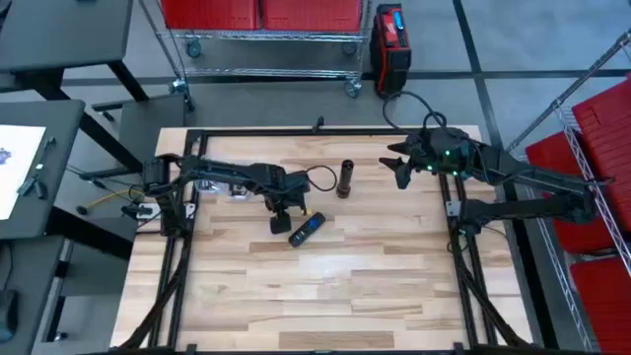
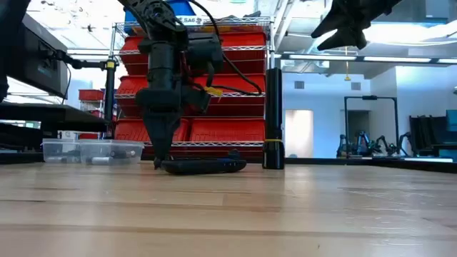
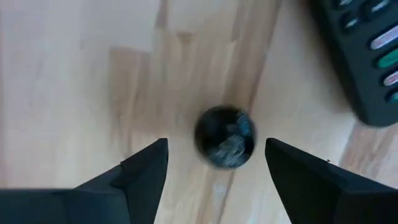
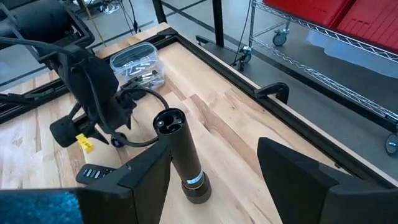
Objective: Insert battery
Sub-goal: Close the flashlight's battery compartment
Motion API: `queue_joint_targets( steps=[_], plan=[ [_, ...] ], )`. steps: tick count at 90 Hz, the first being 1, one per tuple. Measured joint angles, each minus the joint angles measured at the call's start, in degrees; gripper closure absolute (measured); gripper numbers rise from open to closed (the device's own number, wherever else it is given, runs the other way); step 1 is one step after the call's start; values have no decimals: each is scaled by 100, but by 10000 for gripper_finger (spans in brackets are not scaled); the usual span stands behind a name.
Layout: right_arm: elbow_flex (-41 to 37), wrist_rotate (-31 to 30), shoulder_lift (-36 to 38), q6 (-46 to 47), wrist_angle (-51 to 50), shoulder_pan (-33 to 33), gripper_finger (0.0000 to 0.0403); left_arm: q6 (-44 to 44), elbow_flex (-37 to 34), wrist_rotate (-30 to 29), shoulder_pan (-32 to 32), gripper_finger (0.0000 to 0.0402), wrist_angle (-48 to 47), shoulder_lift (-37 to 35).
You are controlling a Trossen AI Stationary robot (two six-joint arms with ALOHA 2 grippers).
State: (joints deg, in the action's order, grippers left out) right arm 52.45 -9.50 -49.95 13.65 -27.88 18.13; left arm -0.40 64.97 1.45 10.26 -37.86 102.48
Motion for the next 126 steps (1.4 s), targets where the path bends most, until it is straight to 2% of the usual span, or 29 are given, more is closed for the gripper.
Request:
queue_joint_targets(
  steps=[29,73,107,126],
  plan=[
    [0,-2,0,-21,-7,1,177,-75,-22,4,-7,155,414,68],
    [0,0,2,-15,-52,0,177,16,-26,-34,9,157,183,79],
    [0,0,0,-15,-81,0,177,0,-26,-52,20,242,226,79],
    [0,0,0,-17,-83,0,177,58,-26,-55,20,250,237,76]
  ],
)
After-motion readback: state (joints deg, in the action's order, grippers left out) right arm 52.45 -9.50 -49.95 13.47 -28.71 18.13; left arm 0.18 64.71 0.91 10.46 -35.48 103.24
